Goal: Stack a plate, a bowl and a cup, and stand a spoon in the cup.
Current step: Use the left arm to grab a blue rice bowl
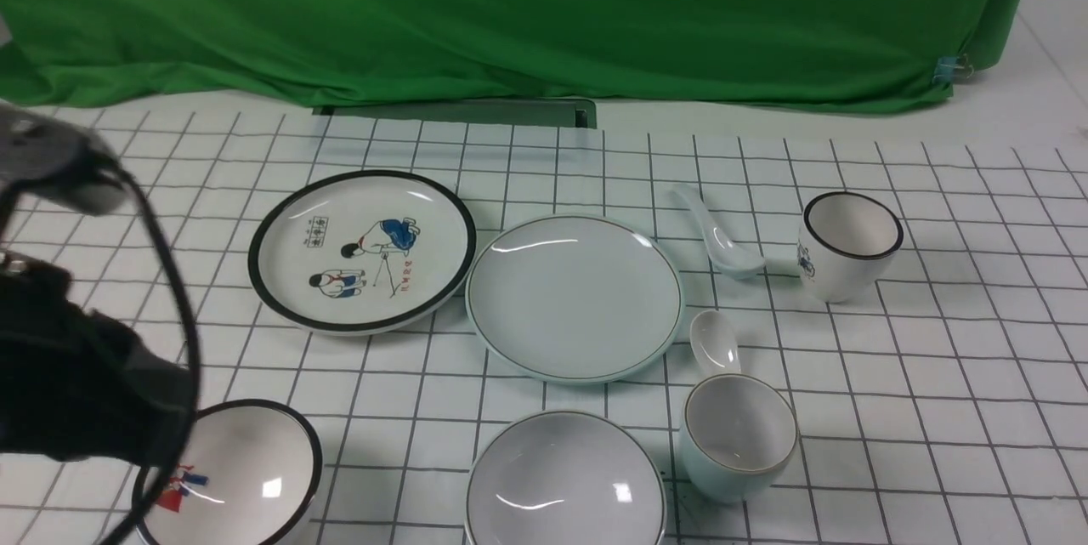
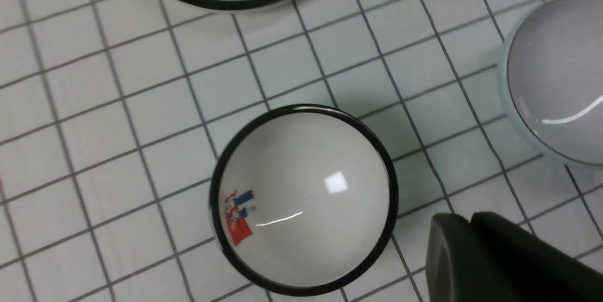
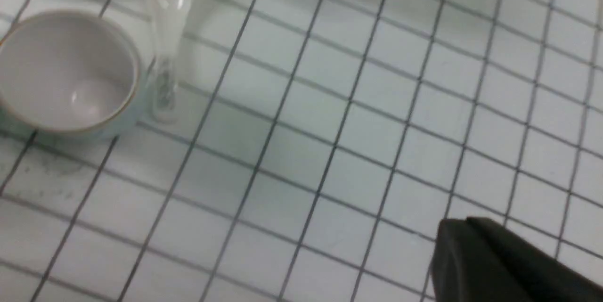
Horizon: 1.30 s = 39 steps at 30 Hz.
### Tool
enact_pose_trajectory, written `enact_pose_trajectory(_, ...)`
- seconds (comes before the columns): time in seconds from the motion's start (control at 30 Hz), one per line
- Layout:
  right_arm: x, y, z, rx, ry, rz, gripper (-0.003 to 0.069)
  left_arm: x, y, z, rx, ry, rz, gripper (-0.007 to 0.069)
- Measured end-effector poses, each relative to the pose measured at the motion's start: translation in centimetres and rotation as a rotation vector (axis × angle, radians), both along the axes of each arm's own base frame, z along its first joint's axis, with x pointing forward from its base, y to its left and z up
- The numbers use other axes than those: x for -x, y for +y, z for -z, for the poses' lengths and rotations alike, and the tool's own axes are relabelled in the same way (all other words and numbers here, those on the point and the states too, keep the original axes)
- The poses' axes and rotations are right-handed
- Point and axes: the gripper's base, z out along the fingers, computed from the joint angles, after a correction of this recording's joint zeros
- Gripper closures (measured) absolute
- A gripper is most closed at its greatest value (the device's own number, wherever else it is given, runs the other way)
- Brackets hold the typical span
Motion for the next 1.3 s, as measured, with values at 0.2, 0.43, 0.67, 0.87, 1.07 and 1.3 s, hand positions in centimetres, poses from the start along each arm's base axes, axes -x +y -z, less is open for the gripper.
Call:
enact_pose_trajectory(0.2,0.0,2.8,1.1,0.029,0.082,-0.154,0.0645,-2.7,-4.8,2.3,-0.046,0.144,0.138,0.0526)
enact_pose_trajectory(0.43,0.6,3.1,1.0,0.059,0.103,-0.211,0.0645,-5.0,-10.6,5.3,-0.096,0.234,0.221,0.0271)
enact_pose_trajectory(0.67,1.0,2.9,0.7,0.069,0.097,-0.226,0.064,-8.0,-13.4,8.7,-0.095,0.237,0.182,0.0071)
enact_pose_trajectory(0.87,1.0,2.9,0.6,0.068,0.089,-0.227,0.0638,-9.6,-14.5,11.7,-0.1,0.249,0.162,0.0085)
enact_pose_trajectory(1.07,0.9,3.0,0.5,0.06,0.065,-0.231,0.0638,-10.3,-14.8,14.5,-0.162,0.295,0.165,0.033)
enact_pose_trajectory(1.3,0.7,3.1,0.4,0.05,0.04,-0.233,0.0636,-10.7,-15.1,13.8,-0.163,0.271,0.188,0.0627)
